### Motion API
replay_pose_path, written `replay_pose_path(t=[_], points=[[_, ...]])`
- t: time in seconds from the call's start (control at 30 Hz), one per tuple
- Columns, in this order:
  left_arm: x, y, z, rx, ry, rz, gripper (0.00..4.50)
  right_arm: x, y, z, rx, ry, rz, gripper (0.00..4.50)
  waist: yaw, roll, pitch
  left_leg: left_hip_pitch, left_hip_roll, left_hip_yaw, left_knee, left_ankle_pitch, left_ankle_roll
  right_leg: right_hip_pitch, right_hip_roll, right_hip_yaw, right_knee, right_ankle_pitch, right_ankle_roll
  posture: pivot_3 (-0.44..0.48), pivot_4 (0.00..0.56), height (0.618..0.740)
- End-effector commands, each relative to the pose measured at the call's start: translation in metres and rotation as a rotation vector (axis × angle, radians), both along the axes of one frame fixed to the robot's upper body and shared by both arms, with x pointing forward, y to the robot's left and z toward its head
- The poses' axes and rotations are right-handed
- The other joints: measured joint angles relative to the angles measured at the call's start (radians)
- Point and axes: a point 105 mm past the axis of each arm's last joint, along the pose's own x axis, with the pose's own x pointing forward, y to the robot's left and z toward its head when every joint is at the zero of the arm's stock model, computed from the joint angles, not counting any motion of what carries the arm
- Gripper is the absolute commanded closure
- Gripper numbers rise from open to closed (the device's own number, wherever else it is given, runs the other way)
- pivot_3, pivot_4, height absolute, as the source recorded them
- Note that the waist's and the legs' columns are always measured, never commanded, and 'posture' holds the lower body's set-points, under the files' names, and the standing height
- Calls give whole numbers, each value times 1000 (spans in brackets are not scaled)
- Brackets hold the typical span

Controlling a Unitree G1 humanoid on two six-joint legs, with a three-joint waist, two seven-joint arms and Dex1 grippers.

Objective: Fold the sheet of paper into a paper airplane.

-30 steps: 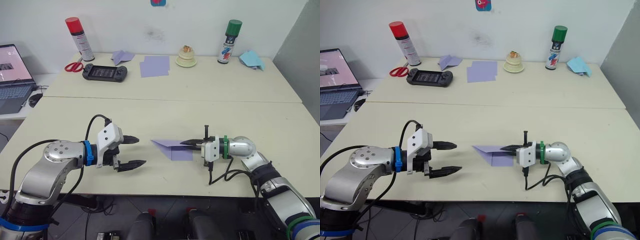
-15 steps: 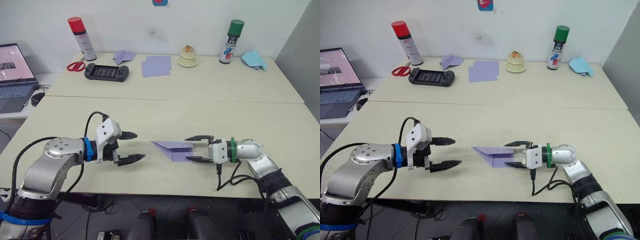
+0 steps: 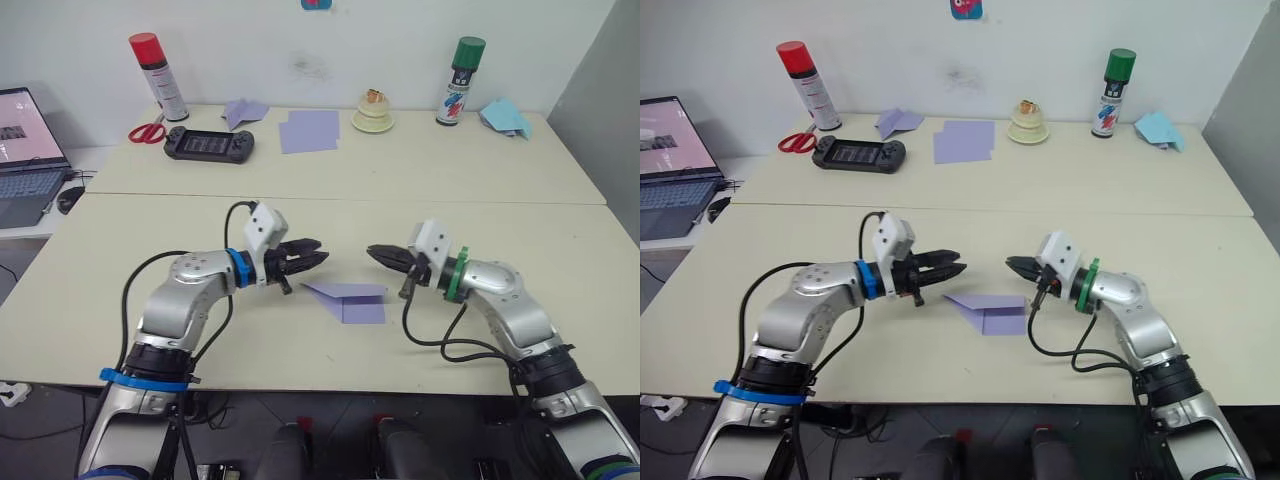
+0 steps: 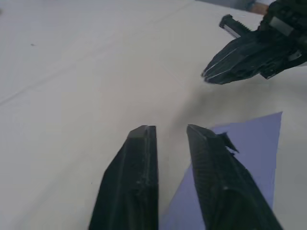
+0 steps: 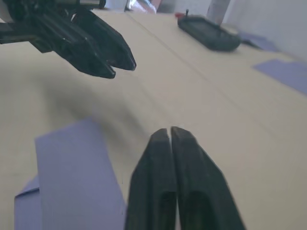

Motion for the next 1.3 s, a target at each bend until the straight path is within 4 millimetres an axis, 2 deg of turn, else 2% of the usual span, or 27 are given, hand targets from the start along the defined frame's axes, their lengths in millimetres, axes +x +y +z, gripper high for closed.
replay_pose_path(t=[0.03,0.17,0.33,0.47,0.67,0.77,0.9,1.03,1.13,1.23,1.3], points=[[-6,-16,-7,48,-17,-72,4482,-1,15,-10,-25,1,8,4500,1,0,0,0,0,0,0,0,0,0,0,0,0,0,0,0,150,740],[-5,-23,-41,154,11,-47,4482,-11,20,-30,-60,57,39,4500,2,0,0,0,0,0,0,0,0,0,0,0,0,0,0,0,150,740],[-11,-22,-66,207,56,-51,4482,-13,14,-49,-122,93,16,4500,3,0,0,0,-1,0,1,0,0,1,0,0,0,0,0,0,150,740],[-10,-15,-71,202,73,-22,4482,-10,9,-57,-162,102,-14,4500,3,0,0,3,-1,-1,0,0,0,3,0,-1,0,0,0,0,150,740],[5,12,-68,223,70,70,4482,-9,0,-63,-194,108,-45,4500,3,0,-1,8,-1,0,0,0,0,7,0,0,0,0,1,0,150,740],[7,15,-65,214,66,75,4482,-8,-2,-64,-200,106,-50,4500,2,0,-1,10,-1,0,0,0,0,8,0,0,0,-1,2,0,150,740],[5,1,-55,163,41,15,4482,-5,-2,-58,-179,81,-56,4500,3,0,-1,10,-1,0,0,0,0,9,0,0,0,-1,1,0,150,740],[-3,-11,-50,140,22,-55,4482,-6,2,-32,-57,27,-34,4500,4,0,-1,9,-1,-1,0,0,0,9,0,0,-1,-1,1,0,150,740],[-12,-16,-49,144,22,-125,4482,-8,-11,-12,-62,-63,-10,4500,3,0,0,7,-1,0,0,0,0,6,0,1,-1,0,1,0,150,740],[-14,-11,-59,221,17,-155,4500,-15,-28,-3,-113,-130,47,3921,3,0,0,5,-1,0,0,0,0,5,0,0,-1,0,1,0,150,740],[-12,-9,-63,235,22,-150,4500,-20,-38,-1,-156,-185,83,3239,4,0,0,5,-1,0,-1,0,0,5,0,0,-1,0,1,0,150,740]])
